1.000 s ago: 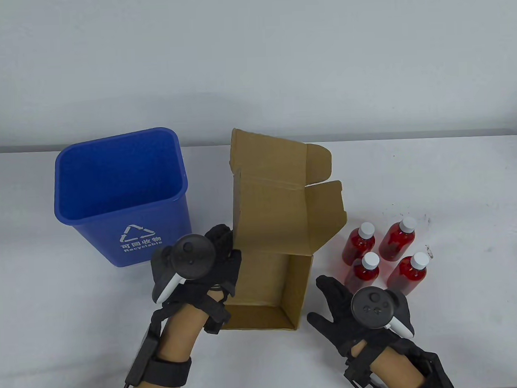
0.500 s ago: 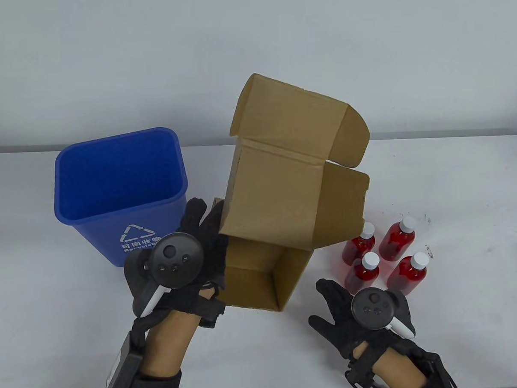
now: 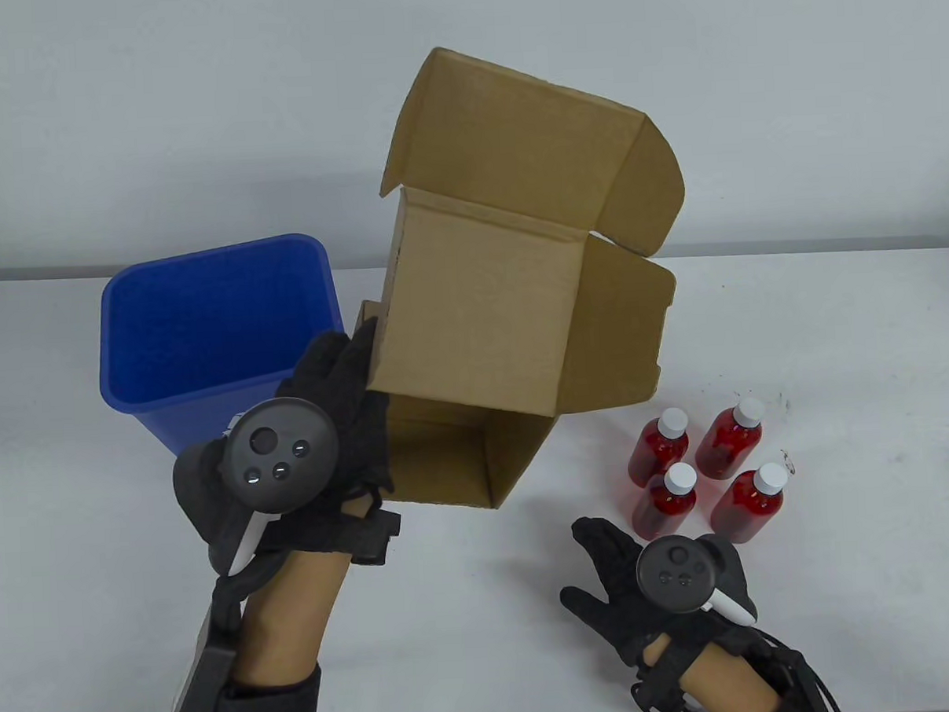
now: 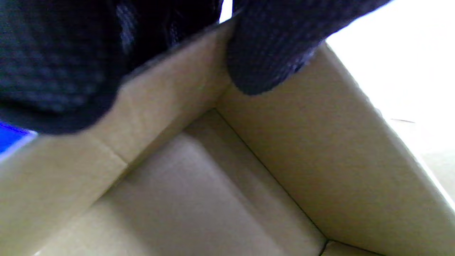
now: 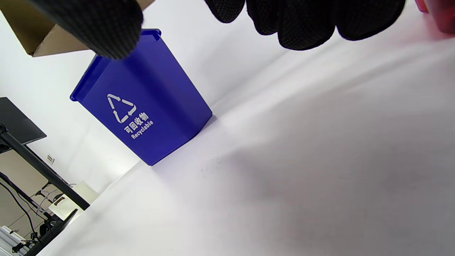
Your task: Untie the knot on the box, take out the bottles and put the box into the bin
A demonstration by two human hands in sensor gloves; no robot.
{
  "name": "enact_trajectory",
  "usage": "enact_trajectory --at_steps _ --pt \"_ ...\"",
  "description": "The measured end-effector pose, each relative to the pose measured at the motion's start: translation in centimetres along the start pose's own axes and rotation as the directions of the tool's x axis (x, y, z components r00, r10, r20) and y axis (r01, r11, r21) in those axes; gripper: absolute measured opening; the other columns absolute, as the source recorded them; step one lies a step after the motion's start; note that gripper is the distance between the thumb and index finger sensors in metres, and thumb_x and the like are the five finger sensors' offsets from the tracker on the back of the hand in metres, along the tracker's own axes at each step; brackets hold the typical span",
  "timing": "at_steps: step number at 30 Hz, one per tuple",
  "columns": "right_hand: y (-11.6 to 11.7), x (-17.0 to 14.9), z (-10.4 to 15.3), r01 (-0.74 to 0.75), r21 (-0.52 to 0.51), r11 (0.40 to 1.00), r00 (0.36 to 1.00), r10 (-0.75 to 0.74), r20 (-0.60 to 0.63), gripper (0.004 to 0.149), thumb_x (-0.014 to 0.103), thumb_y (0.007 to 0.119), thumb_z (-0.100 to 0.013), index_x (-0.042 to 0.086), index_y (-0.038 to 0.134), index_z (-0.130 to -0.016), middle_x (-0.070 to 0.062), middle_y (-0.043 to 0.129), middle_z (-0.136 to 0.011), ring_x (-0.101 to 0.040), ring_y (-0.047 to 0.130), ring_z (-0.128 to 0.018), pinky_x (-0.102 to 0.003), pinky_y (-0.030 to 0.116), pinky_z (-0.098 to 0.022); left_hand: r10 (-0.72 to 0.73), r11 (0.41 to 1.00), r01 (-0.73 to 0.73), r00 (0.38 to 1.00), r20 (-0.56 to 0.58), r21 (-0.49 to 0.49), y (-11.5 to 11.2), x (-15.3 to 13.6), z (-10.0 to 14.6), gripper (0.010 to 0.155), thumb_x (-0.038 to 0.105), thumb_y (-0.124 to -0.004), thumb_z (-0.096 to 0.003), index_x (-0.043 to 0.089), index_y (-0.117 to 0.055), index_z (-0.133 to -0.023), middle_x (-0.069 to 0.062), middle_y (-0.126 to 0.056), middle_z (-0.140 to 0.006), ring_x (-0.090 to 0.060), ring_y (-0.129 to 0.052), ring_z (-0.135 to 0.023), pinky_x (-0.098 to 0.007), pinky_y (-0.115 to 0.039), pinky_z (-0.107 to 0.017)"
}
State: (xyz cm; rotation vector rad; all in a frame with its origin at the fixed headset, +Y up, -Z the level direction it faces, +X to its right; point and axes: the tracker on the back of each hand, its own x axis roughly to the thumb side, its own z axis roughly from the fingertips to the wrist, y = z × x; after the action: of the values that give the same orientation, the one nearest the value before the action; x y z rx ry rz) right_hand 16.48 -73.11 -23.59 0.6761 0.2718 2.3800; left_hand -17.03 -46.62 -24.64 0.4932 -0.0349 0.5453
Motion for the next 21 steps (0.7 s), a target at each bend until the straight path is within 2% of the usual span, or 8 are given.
enact_trajectory --at_steps 7,11,21 --pt "0.0 0.0 0.0 0.002 0.007 1.000 1.000 -0.002 -0.004 0.083 0.052 0.065 -0.050 -0.001 0.031 -0.104 -0.028 0.034 -0.105 -0.057 0.054 -0.090 -0.068 0.053 -0.060 0.079 0.994 -0.077 0.996 -0.031 0.072 2.0 -0.8 -1.1 0.050 0.031 -0.083 -0.0512 0.039 -0.079 -0.101 -0.021 -0.081 -0.099 -0.046 -0.098 -0.054 -0.041 -0.102 -0.014" --pt "0.1 0.0 0.0 -0.001 0.013 1.000 1.000 0.001 -0.005 0.083 0.052 0.065 -0.050 -0.001 0.031 -0.104 -0.028 0.034 -0.105 -0.057 0.054 -0.090 -0.068 0.053 -0.060 0.072 0.992 -0.068 0.997 -0.029 0.105 3.1 -0.9 -1.5 0.050 0.031 -0.083 -0.0508 0.039 -0.079 -0.100 -0.021 -0.083 -0.098 -0.046 -0.099 -0.054 -0.041 -0.104 -0.015" --pt "0.1 0.0 0.0 -0.012 0.020 1.000 1.000 0.012 -0.009 0.083 0.052 0.065 -0.050 -0.001 0.031 -0.104 -0.028 0.034 -0.105 -0.057 0.054 -0.091 -0.068 0.053 -0.060 0.044 0.982 -0.023 0.993 -0.106 0.188 5.8 -2.6 -2.7 0.050 0.030 -0.084 -0.0503 0.040 -0.080 -0.099 -0.021 -0.084 -0.097 -0.047 -0.100 -0.056 -0.044 -0.104 -0.018"
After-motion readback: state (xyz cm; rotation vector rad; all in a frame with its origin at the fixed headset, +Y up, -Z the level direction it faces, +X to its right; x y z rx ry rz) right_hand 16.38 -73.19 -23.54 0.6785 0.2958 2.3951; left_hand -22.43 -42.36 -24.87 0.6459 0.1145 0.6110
